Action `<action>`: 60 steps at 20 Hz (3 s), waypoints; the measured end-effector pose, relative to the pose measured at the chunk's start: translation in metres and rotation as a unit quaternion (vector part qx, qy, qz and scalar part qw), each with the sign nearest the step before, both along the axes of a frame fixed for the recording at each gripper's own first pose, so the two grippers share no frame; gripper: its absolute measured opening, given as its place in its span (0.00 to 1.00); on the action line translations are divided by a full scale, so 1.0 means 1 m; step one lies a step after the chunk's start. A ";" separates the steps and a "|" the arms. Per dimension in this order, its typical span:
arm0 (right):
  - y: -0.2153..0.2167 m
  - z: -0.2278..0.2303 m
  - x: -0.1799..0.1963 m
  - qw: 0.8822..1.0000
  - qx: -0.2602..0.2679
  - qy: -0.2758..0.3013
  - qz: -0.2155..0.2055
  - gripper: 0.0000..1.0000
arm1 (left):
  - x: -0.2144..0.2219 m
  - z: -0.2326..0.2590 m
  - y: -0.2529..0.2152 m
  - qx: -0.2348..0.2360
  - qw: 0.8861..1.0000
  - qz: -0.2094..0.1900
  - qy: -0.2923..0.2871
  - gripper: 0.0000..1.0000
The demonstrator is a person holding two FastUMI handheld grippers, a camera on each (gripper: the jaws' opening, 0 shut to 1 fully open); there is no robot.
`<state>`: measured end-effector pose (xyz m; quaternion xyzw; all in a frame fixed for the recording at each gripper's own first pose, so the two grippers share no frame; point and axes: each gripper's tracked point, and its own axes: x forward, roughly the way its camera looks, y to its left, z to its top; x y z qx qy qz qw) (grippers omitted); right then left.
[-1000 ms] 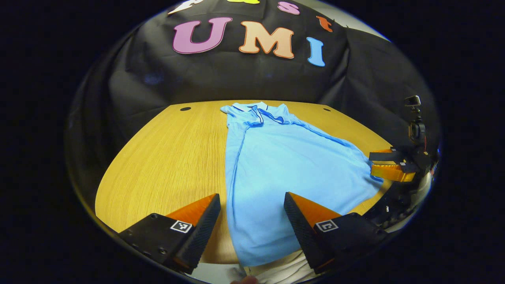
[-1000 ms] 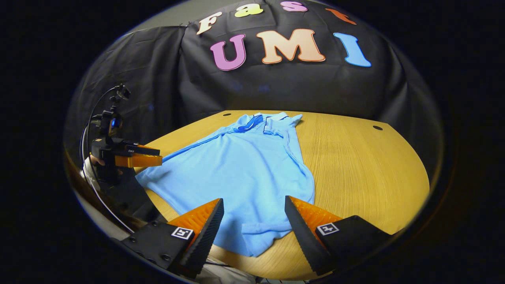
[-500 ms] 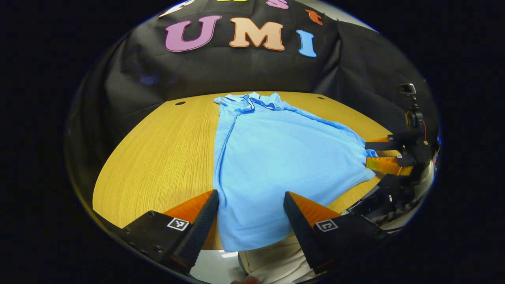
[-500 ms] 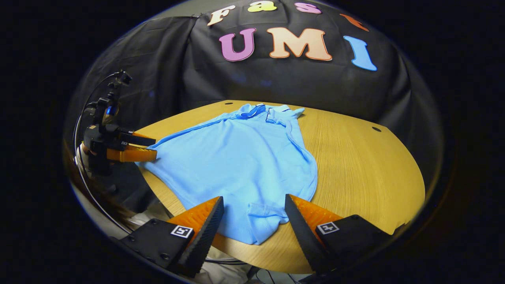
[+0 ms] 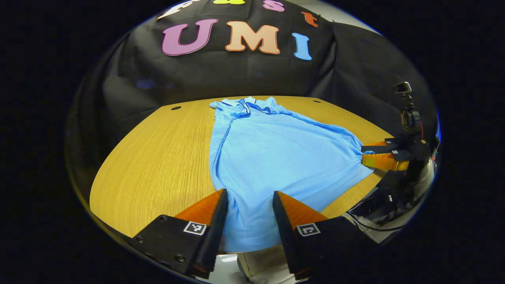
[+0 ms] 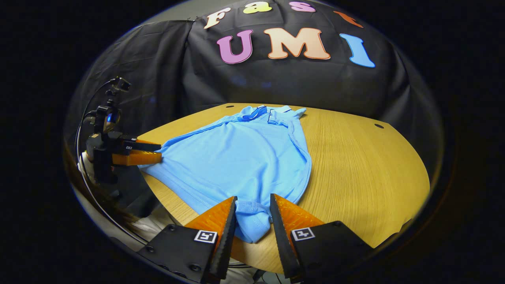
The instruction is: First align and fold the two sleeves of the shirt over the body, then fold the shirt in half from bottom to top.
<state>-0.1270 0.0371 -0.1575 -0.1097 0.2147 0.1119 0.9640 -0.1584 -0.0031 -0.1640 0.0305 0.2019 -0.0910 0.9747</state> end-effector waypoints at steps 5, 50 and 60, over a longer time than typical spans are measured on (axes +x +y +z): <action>0.010 0.000 0.000 1.000 0.016 0.001 0.013 0.18 | 0.004 0.002 -0.012 -0.023 0.999 -0.025 -0.009 0.27; -0.005 0.153 0.373 0.989 0.059 -0.089 -0.099 0.04 | 0.353 0.176 0.080 -0.062 0.988 0.067 -0.126 0.00; -0.041 0.124 0.442 0.977 0.073 -0.109 -0.166 0.04 | 0.431 0.132 0.090 -0.015 0.988 0.122 -0.095 0.00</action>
